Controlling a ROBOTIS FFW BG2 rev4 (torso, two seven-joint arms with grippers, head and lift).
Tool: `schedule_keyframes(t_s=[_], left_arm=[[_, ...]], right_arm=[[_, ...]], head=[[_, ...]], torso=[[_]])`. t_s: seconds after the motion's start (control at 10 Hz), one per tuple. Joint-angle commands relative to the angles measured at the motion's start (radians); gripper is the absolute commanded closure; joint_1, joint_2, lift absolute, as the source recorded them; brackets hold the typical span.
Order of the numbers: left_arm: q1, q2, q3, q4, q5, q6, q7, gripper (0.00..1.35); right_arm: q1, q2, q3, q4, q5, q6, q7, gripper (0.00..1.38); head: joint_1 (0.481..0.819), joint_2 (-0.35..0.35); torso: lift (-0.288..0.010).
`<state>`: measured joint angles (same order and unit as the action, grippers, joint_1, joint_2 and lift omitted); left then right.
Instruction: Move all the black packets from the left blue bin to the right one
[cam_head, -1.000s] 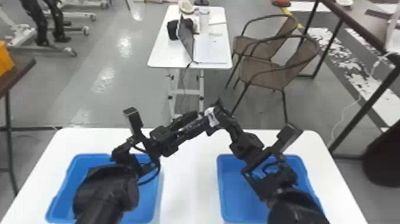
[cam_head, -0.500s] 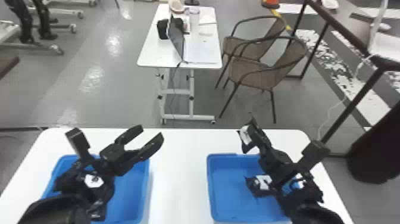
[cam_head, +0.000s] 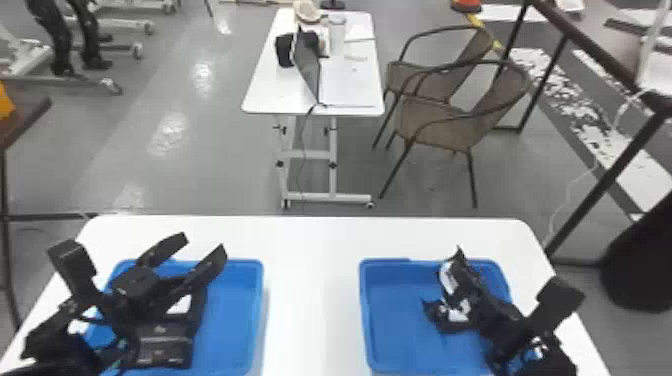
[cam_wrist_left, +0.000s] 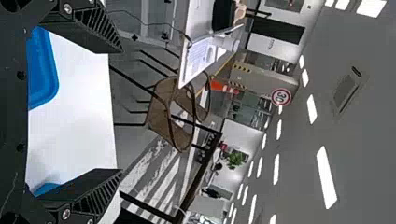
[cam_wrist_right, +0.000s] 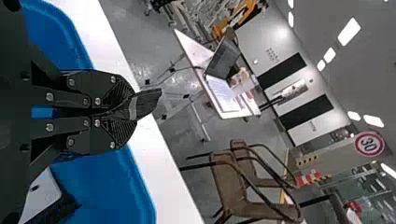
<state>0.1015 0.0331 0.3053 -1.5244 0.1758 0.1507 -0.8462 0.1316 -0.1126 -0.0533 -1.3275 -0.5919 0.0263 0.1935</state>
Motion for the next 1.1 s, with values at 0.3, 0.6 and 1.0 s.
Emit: schedule_keyframes(t_s=[0.3,0.6,1.0], left_arm=[[0.029,-0.036,0.112,-0.166,-0.266,0.119,-0.054,0.11],[0.034,-0.036,0.143,-0.203,-0.374,0.161,-0.080,0.11],[0.014,-0.028,0.147,-0.209,-0.722,0.247,-0.108,0.12]], right_arm=[[0.077,0.024,0.000,-0.153,0.029,0.078,-0.082,0.03],[0.125,0.047,0.004,-0.326,0.185,0.123,-0.167,0.20],[0.148,0.053,0.035,-0.429,0.149,0.063,-0.135,0.21]], head=[[0.695,0.006],[0.695,0.041],[0.695,0.105]], torso=[[0.000],[0.000],[0.000]])
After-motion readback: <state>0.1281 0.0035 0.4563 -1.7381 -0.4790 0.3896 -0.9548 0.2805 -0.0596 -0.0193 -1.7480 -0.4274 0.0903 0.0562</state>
